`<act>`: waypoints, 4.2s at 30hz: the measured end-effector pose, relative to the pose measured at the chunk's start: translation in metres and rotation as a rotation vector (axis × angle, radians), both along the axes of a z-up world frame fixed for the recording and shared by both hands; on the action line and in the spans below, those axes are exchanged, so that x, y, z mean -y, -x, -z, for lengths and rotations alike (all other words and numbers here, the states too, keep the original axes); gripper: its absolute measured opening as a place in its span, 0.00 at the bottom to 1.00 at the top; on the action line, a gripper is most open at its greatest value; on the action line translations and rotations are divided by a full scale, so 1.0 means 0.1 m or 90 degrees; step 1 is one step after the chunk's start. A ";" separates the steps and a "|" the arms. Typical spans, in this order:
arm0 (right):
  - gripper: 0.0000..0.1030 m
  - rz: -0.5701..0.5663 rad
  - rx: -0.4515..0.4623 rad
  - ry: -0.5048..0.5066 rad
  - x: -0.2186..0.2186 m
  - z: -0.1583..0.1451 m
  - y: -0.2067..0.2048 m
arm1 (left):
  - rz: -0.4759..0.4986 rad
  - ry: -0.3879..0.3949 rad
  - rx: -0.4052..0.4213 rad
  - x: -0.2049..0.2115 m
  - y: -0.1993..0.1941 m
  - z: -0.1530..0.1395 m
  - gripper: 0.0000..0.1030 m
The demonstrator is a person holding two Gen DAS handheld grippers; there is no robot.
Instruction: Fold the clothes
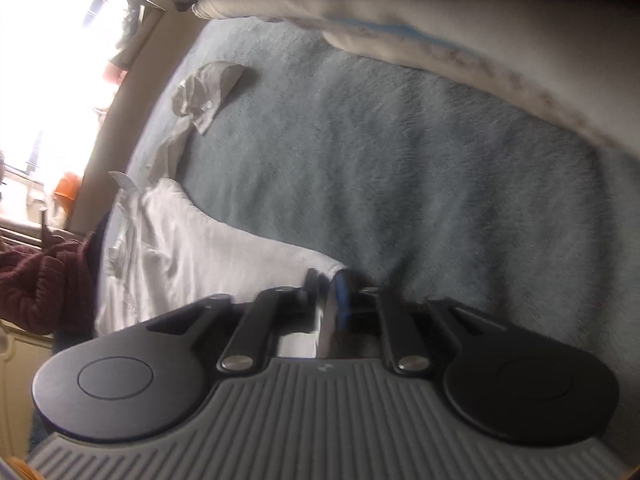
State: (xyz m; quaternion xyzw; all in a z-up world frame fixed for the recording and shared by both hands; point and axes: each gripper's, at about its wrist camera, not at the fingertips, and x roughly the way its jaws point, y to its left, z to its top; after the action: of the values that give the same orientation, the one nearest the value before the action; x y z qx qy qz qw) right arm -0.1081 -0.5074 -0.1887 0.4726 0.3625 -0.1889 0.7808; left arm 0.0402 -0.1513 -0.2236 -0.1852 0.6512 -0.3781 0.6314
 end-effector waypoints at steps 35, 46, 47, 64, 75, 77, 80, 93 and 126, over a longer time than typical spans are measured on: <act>0.28 -0.186 -0.058 0.243 -0.69 -0.59 -1.50 | -0.015 0.046 -0.063 -0.19 -0.06 0.17 0.04; 0.52 -0.328 0.090 0.195 -1.41 -0.96 -4.06 | -0.013 0.058 -0.110 -0.27 -0.13 0.26 0.04; 0.53 -0.323 0.083 0.189 -1.44 -0.92 -4.28 | -0.012 0.062 -0.117 -0.28 -0.13 0.28 0.04; 0.10 -0.275 -0.049 0.121 -1.51 -0.28 -5.98 | 0.016 0.109 -0.176 -0.27 -0.19 0.44 0.04; 0.01 -0.499 0.075 0.556 -2.59 -0.81 -5.70 | 0.016 0.117 -0.182 -0.25 -0.19 0.45 0.04; 0.01 -0.496 0.084 0.539 -2.62 -0.83 -5.69 | 0.015 0.117 -0.180 -0.24 -0.18 0.44 0.04; 0.00 -0.496 0.097 0.500 -2.64 -0.87 -5.70 | 0.013 0.117 -0.178 -0.23 -0.19 0.43 0.04; 0.00 -0.573 0.158 0.304 -2.86 -0.87 -5.69 | 0.018 0.122 -0.177 -0.19 -0.19 0.42 0.04; 0.48 -0.456 0.145 0.235 -1.97 -1.22 -4.24 | 0.013 0.134 -0.196 -0.14 -0.19 0.43 0.07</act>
State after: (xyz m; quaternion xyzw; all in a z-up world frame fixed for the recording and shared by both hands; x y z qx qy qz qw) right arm 0.3155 -0.3106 -0.0671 0.1867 0.3752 0.0861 0.9038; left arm 0.0591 -0.1376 -0.2666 -0.2993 0.6990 -0.4176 0.4974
